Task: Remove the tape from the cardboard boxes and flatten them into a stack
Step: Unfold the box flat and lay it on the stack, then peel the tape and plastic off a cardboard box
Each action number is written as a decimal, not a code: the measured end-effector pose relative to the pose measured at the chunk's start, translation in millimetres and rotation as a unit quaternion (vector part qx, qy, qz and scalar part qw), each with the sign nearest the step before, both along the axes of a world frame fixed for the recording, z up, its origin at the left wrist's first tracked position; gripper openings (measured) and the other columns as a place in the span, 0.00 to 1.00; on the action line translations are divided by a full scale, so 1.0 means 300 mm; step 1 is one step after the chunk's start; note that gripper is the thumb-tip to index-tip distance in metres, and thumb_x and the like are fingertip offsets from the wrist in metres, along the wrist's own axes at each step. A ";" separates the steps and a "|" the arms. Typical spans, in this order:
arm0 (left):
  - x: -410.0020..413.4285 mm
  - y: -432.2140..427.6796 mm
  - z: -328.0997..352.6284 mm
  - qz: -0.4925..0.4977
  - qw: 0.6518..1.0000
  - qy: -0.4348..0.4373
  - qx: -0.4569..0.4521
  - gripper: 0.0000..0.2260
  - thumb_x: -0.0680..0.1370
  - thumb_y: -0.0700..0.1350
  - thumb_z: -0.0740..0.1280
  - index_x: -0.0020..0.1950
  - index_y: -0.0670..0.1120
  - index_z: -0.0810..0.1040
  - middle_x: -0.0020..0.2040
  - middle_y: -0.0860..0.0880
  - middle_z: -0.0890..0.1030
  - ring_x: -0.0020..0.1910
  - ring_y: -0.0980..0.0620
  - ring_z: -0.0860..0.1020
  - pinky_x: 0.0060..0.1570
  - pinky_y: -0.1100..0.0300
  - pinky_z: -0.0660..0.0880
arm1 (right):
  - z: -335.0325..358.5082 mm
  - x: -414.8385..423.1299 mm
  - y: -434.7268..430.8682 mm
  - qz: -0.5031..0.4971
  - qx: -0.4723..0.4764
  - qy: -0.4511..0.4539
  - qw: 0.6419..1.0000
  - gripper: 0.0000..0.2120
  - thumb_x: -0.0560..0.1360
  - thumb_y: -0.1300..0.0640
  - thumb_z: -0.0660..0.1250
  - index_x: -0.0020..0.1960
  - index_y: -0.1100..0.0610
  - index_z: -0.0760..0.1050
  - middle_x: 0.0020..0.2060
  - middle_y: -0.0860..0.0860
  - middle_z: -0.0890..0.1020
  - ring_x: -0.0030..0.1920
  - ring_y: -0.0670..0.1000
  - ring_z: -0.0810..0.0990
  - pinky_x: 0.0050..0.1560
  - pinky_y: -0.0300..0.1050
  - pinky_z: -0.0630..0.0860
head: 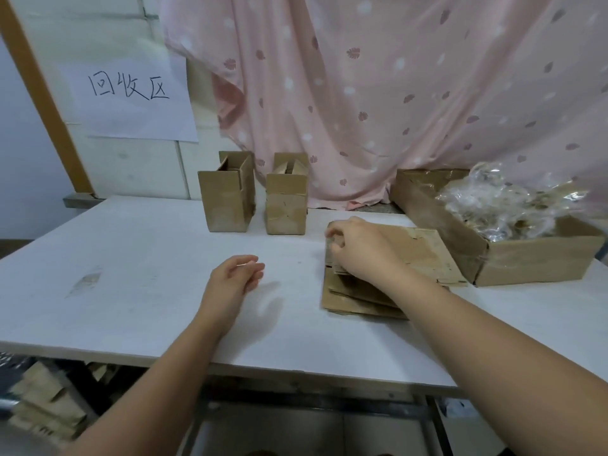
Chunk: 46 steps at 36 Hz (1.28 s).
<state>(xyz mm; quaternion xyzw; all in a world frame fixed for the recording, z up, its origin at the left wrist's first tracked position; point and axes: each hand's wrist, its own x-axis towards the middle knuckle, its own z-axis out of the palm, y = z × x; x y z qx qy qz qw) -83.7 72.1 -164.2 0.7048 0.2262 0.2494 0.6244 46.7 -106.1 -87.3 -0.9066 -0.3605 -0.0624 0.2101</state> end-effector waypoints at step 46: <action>-0.111 0.027 0.067 0.060 0.952 -0.173 -0.246 0.29 0.73 0.64 0.57 0.69 0.51 0.67 0.64 0.50 0.73 0.63 0.48 0.72 0.65 0.48 0.68 | 0.161 -0.065 0.087 0.084 0.408 0.193 0.888 0.07 0.77 0.63 0.65 0.48 0.51 0.76 0.46 0.53 0.81 0.49 0.54 0.80 0.51 0.52 0.79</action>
